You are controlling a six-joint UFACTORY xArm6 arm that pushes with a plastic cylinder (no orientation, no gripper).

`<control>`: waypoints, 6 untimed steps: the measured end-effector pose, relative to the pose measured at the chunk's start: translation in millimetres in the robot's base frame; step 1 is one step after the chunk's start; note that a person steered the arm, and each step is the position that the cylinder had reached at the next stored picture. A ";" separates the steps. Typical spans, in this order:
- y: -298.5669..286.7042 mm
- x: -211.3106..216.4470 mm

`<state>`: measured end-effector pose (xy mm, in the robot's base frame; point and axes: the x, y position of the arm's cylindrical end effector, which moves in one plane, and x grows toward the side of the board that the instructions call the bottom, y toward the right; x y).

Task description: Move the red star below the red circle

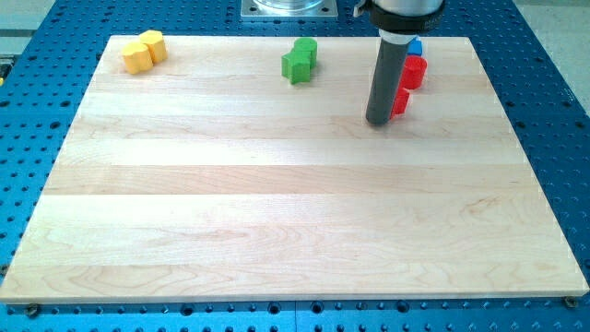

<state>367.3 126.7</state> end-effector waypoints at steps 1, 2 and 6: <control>8.2 -3.9; 19.0 2.7; 7.5 -51.1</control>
<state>316.2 134.2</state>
